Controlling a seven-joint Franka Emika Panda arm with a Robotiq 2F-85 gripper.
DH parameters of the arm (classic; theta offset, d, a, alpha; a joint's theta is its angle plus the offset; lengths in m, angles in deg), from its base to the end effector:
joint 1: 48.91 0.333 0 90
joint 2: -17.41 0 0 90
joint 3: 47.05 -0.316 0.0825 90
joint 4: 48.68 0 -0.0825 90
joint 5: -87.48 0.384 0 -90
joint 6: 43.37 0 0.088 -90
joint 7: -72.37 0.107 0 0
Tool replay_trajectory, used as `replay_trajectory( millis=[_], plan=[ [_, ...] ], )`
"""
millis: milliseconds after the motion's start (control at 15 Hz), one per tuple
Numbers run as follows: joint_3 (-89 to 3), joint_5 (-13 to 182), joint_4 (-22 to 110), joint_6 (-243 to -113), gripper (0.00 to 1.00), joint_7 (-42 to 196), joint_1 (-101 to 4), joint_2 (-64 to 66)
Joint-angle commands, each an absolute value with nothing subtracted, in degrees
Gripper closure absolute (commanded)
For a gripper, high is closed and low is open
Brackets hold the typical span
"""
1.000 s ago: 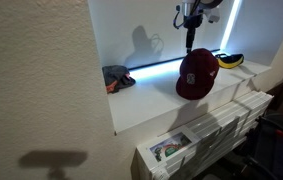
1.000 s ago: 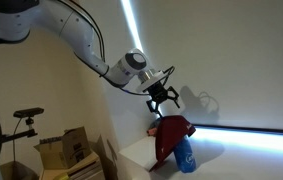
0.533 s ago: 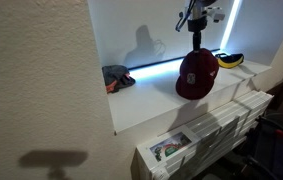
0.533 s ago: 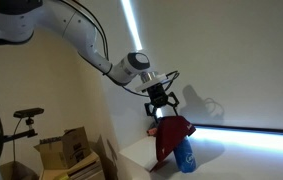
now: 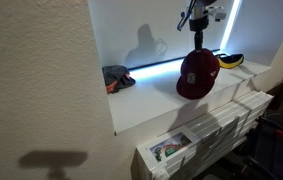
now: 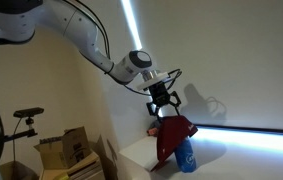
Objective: Move the maroon cap from the top of the blue bottle to the window sill
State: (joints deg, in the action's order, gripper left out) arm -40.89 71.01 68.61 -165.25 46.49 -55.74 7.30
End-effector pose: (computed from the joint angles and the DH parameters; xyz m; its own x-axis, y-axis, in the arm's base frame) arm 0.5531 -0.1392 0.3492 0.9110 0.3551 -0.2099 0.3915 -0.9046 0.1687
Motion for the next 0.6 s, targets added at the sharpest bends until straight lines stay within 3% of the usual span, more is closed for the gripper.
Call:
replay_trajectory(
  millis=[0,533],
  plan=[
    [-42.3,70.9,66.0,-163.2,0.41,51.6,-54.2,6.1],
    [-46.1,70.4,53.9,-156.6,0.98,62.6,-48.0,-1.3]
  ],
)
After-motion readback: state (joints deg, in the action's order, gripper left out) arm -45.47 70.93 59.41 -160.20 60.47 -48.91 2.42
